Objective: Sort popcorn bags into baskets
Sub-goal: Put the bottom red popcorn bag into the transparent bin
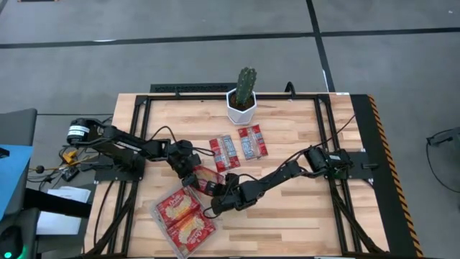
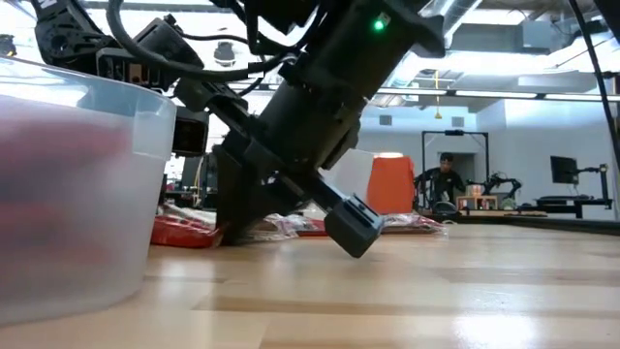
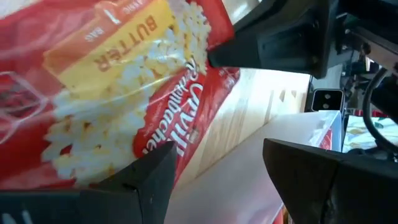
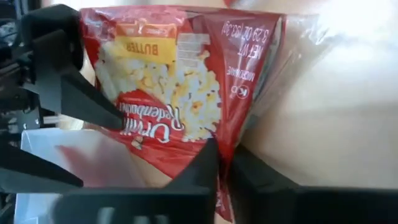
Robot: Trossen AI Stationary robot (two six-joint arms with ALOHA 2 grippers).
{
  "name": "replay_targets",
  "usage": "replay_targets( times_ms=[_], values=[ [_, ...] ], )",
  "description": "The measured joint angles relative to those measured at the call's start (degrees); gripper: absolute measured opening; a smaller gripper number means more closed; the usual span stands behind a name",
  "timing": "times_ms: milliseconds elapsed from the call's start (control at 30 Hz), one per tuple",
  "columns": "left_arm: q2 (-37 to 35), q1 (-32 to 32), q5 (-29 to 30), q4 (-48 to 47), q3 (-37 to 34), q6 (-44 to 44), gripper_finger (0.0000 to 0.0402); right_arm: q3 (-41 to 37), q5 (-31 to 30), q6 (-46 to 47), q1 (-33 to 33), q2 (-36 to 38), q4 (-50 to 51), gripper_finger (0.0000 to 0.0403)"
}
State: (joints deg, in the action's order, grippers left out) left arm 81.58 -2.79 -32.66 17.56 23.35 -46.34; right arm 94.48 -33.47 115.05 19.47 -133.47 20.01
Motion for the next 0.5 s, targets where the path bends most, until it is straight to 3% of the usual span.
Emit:
replay_targets(
  times_ms=[67,500],
  values=[
    [0.0,0.0,-0.1,0.0,0.0,-0.5,0.0228,0.0,0.0,-2.3,-0.1,0.0,-0.9,0.0012],
    [-3.1,-2.9,-10.7,-0.1,4.9,-7.6,0.0228,-0.1,1.9,-11.8,-0.5,4.9,0.6,0.0004]
  ],
)
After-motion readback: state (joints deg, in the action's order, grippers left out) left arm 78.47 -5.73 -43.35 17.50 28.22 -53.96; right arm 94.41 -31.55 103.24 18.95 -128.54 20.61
